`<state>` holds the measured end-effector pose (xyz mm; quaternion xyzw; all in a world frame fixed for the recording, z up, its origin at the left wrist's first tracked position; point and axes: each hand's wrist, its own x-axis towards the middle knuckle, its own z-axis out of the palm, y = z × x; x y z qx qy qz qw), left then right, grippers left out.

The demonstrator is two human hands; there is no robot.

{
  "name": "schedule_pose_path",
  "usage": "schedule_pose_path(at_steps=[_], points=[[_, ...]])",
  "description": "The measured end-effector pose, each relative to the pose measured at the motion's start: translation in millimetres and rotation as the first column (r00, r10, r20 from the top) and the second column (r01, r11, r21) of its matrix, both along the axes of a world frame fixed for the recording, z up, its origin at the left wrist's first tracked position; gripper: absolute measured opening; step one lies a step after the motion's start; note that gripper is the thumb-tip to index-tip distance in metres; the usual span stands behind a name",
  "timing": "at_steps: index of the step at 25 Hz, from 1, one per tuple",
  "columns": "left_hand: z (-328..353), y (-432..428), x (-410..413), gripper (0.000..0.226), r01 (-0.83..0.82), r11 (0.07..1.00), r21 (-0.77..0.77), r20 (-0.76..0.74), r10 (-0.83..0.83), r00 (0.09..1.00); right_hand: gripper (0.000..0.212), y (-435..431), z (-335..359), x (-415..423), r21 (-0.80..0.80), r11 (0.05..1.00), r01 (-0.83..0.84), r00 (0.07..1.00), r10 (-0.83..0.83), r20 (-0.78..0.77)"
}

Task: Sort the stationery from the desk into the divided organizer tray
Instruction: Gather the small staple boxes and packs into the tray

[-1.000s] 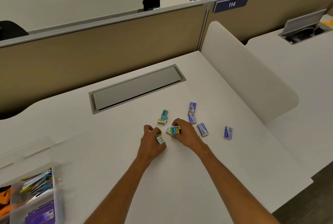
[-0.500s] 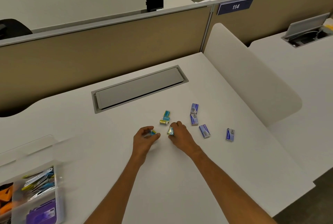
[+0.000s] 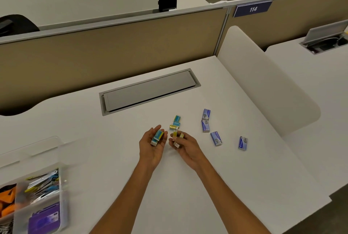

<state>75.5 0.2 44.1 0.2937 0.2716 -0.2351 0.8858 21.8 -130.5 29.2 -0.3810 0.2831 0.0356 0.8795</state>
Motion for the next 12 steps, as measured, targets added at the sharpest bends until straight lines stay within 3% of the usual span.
schedule_pose_path(at_steps=[4, 6, 8, 12], points=[[-3.8, 4.1, -3.7, 0.045, -0.039, 0.999, -0.034, 0.054, 0.041, 0.998, 0.029, 33.2, 9.4, 1.4, 0.24, 0.963, 0.122, 0.992, -0.129, 0.013], [-1.4, 12.0, -5.2, 0.05, -0.082, 0.996, -0.043, 0.075, 0.085, 0.994, 0.043, 50.9, 14.7, 5.4, 0.326, 0.927, 0.188, 0.981, -0.19, -0.023], [3.0, 23.5, -5.2, 0.056, -0.126, 0.991, -0.043, 0.081, 0.129, 0.988, 0.06, 66.7, 17.6, 10.0, 0.373, 0.905, 0.203, 0.979, -0.199, -0.051], [10.0, 62.6, 0.7, 0.065, -0.224, 0.972, -0.072, 0.088, 0.23, 0.969, 0.072, 104.7, 29.3, 26.5, 0.388, 0.912, 0.134, 0.991, -0.129, -0.039]])
